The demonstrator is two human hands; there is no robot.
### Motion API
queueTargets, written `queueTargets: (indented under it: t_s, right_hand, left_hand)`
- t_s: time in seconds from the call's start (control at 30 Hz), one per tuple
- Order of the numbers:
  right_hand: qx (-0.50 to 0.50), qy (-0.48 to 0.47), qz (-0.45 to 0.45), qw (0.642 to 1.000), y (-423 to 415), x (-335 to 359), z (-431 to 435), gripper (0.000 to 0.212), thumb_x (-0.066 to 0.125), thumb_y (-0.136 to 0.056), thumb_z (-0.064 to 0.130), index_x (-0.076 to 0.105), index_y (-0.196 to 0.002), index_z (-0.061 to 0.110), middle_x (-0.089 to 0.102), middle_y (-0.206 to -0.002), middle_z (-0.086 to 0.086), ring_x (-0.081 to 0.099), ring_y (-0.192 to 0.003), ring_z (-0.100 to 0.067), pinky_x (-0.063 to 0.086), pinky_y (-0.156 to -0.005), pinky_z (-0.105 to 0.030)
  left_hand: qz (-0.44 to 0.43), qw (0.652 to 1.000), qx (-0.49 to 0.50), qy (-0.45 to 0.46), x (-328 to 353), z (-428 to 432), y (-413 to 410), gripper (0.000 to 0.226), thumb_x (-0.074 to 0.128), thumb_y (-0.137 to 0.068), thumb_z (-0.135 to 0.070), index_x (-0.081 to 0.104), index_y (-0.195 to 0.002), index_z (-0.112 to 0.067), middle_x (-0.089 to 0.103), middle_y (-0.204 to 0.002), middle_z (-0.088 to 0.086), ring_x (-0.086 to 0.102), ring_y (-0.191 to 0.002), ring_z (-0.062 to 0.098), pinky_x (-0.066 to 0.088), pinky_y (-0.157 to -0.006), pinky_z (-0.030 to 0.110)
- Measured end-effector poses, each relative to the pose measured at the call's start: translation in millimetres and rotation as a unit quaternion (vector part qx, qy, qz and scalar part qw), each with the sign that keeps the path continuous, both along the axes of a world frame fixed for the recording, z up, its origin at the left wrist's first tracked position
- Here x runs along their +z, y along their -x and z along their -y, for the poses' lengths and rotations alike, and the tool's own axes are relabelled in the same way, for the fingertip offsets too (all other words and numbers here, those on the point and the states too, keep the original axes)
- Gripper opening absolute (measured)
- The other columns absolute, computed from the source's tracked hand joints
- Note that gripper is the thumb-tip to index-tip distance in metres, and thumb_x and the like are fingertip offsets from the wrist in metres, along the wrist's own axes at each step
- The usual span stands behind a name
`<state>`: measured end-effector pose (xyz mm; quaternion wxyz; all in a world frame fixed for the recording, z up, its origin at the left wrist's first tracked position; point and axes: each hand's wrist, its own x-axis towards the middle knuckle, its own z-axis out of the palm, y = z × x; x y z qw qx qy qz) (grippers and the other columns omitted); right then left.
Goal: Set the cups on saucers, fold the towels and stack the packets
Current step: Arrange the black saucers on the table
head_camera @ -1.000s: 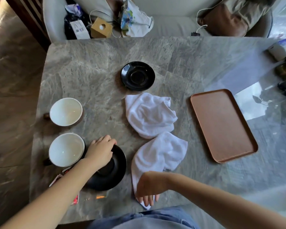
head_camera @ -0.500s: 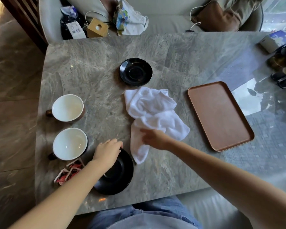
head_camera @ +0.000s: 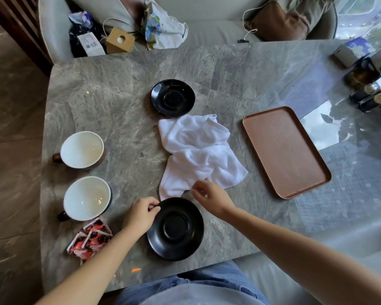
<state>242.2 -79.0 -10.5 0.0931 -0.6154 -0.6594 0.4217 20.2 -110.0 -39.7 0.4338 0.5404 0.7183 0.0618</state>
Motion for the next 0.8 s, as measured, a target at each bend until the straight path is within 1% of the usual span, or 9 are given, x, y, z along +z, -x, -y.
queueTargets:
  t_s: [0.1, 0.2, 0.23, 0.3, 0.33, 0.37, 0.5, 0.67, 0.8]
  right_hand:
    - [0.015, 0.071, 0.022, 0.997, -21.4, -8.8, 14.4, 0.02, 0.054, -0.087, 0.042, 0.058, -0.091, 0.023, 0.066, -0.086, 0.006, 0.061, -0.075, -0.012, 0.053, -0.072, -0.035]
    - [0.007, 0.082, 0.021, 0.996, -37.0, -13.5, 18.7, 0.015, 0.059, -0.087, 0.026, 0.056, -0.102, 0.024, 0.063, -0.09, 0.008, 0.06, -0.075, -0.011, 0.052, -0.075, -0.033]
    - [0.003, 0.075, 0.027, 0.997, -41.4, -13.8, 18.1, 0.016, 0.059, -0.087, 0.022, 0.057, -0.103, 0.024, 0.063, -0.089, 0.007, 0.06, -0.075, -0.013, 0.052, -0.076, -0.034]
    - [-0.003, 0.063, 0.037, 0.997, -48.9, -12.7, 15.9, 0.017, 0.059, -0.087, 0.018, 0.058, -0.103, 0.023, 0.063, -0.086, 0.007, 0.059, -0.077, -0.014, 0.051, -0.076, -0.035]
    - [-0.005, 0.059, 0.04, 0.997, -51.9, -12.3, 14.5, 0.017, 0.058, -0.087, 0.018, 0.058, -0.104, 0.023, 0.062, -0.085, 0.007, 0.059, -0.077, -0.014, 0.051, -0.076, -0.035]
    - [-0.006, 0.054, 0.043, 0.998, -54.6, -12.1, 13.5, 0.017, 0.058, -0.087, 0.018, 0.058, -0.103, 0.023, 0.062, -0.084, 0.008, 0.059, -0.077, -0.015, 0.051, -0.076, -0.035]
    - [0.003, 0.048, 0.047, 0.998, -61.7, -12.8, 12.8, 0.016, 0.057, -0.088, 0.018, 0.056, -0.103, 0.023, 0.062, -0.086, 0.008, 0.058, -0.077, -0.014, 0.051, -0.075, -0.034]
    - [0.014, 0.05, 0.048, 0.997, -65.1, -17.0, 17.0, 0.014, 0.056, -0.089, 0.02, 0.054, -0.102, 0.026, 0.06, -0.087, 0.008, 0.056, -0.073, -0.011, 0.047, -0.07, -0.028]
    - [0.026, 0.041, 0.059, 0.997, -65.2, -18.1, 16.3, 0.015, 0.057, -0.088, 0.022, 0.053, -0.102, 0.028, 0.061, -0.087, 0.009, 0.057, -0.074, -0.011, 0.048, -0.069, -0.029]
  left_hand:
    - [0.062, 0.996, 0.064, 0.017, -6.6, 6.6, -9.5, 0.016, 0.065, -0.084, -0.012, 0.069, -0.098, -0.008, 0.07, -0.091, 0.006, 0.064, -0.087, 0.019, 0.051, -0.077, 0.031]
    - [0.099, 0.99, 0.096, 0.033, -7.9, 11.0, -23.1, 0.018, 0.065, -0.083, -0.009, 0.067, -0.1, -0.003, 0.065, -0.087, 0.006, 0.062, -0.084, 0.021, 0.05, -0.074, 0.029]
    - [0.109, 0.988, 0.1, 0.037, -8.0, 12.3, -28.9, 0.016, 0.065, -0.083, -0.008, 0.067, -0.098, -0.004, 0.064, -0.085, 0.006, 0.062, -0.08, 0.022, 0.051, -0.07, 0.027]
    - [0.13, 0.984, 0.107, 0.052, -6.9, 13.5, -39.9, 0.007, 0.064, -0.084, -0.008, 0.063, -0.088, -0.014, 0.061, -0.078, 0.005, 0.06, -0.067, 0.021, 0.052, -0.049, 0.025]
    - [0.132, 0.984, 0.11, 0.055, -6.1, 12.7, -44.2, 0.01, 0.063, -0.084, -0.009, 0.06, -0.083, -0.018, 0.059, -0.076, 0.004, 0.058, -0.063, 0.02, 0.051, -0.042, 0.025]
    - [0.135, 0.983, 0.112, 0.053, -7.7, 11.6, -47.5, 0.012, 0.063, -0.085, -0.009, 0.058, -0.08, -0.019, 0.058, -0.075, 0.004, 0.058, -0.063, 0.021, 0.052, -0.043, 0.028]
    - [0.111, 0.989, 0.089, 0.03, -6.5, 7.3, -54.4, 0.004, 0.064, -0.084, -0.011, 0.062, -0.087, -0.012, 0.059, -0.075, 0.003, 0.059, -0.068, 0.026, 0.056, -0.068, 0.045]
    - [0.041, 0.999, 0.008, -0.013, 0.4, 8.2, -55.3, 0.008, 0.062, -0.084, -0.02, 0.062, -0.085, -0.012, 0.065, -0.073, 0.0, 0.065, -0.072, 0.026, 0.056, -0.067, 0.039]
    - [0.032, 0.999, -0.023, -0.012, 4.5, 6.9, -52.9, 0.011, 0.062, -0.085, -0.022, 0.061, -0.086, -0.011, 0.065, -0.074, 0.005, 0.064, -0.069, 0.03, 0.057, -0.064, 0.043]
